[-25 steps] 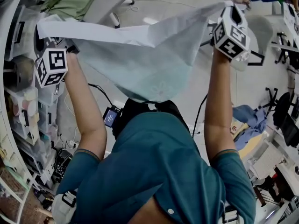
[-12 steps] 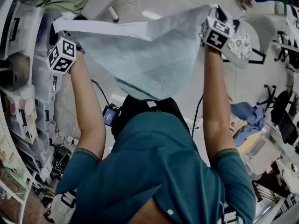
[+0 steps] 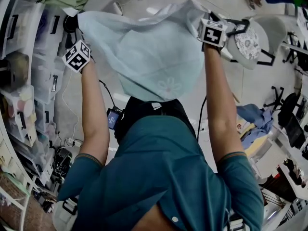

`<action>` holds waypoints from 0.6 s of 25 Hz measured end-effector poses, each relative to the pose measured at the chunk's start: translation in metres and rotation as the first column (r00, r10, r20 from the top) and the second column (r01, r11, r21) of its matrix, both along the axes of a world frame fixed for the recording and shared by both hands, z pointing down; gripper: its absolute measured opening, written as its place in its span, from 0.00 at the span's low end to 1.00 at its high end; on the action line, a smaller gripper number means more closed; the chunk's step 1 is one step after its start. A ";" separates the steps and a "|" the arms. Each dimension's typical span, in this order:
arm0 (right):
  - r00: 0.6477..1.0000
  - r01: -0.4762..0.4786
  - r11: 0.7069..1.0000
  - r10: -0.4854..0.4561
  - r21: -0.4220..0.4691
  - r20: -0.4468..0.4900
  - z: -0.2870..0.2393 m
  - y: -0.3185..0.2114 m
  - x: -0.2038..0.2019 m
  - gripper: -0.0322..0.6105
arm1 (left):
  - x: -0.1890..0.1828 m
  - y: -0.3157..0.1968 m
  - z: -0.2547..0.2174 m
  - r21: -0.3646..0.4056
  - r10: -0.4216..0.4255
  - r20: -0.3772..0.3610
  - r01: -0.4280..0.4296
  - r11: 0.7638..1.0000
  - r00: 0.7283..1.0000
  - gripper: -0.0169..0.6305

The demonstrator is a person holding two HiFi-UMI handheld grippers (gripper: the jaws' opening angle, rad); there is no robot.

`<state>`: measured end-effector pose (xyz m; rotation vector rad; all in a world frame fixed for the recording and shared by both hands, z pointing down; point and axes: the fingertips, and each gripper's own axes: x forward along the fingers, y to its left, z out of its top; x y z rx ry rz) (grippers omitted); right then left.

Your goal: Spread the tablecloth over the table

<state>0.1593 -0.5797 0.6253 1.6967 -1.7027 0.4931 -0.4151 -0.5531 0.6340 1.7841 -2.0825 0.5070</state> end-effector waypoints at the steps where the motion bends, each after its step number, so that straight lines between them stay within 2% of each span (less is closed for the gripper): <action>1: 1.000 0.009 1.000 -0.008 -0.025 0.008 0.008 0.003 -0.003 0.08 | 0.003 0.004 0.006 -0.011 0.006 -0.002 -0.006 1.000 1.000 0.24; 7: 0.999 0.035 0.994 -0.031 -0.101 0.044 0.035 0.021 -0.019 0.09 | 0.018 0.018 0.020 -0.030 0.049 -0.013 -0.049 0.998 0.999 0.22; 10: 0.995 0.058 0.989 -0.046 -0.138 0.087 0.046 0.031 -0.026 0.16 | 0.026 0.023 0.015 -0.021 0.064 -0.013 -0.064 0.998 0.998 0.21; 15: 0.994 0.073 0.991 -0.064 -0.110 0.085 0.038 0.045 -0.025 0.16 | 0.039 0.031 -0.009 0.033 0.082 -0.011 -0.082 0.996 0.997 0.17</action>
